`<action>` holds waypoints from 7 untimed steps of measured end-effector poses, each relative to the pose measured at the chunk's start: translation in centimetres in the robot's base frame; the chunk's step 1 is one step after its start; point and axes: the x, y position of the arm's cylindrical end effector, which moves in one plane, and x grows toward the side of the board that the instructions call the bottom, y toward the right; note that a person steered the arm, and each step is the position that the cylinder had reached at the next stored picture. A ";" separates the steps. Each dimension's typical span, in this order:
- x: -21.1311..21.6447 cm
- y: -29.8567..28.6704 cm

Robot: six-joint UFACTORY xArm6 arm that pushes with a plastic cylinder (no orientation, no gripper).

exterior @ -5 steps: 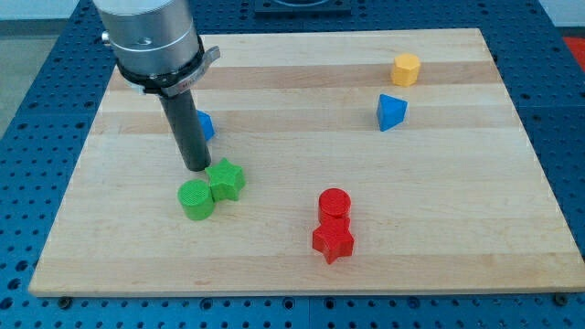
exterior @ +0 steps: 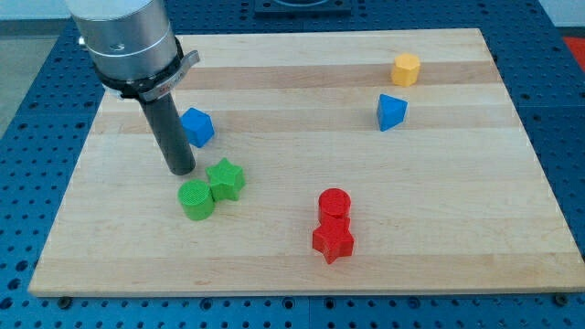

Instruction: Point your arm at blue cube

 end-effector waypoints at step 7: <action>-1.0 -5.5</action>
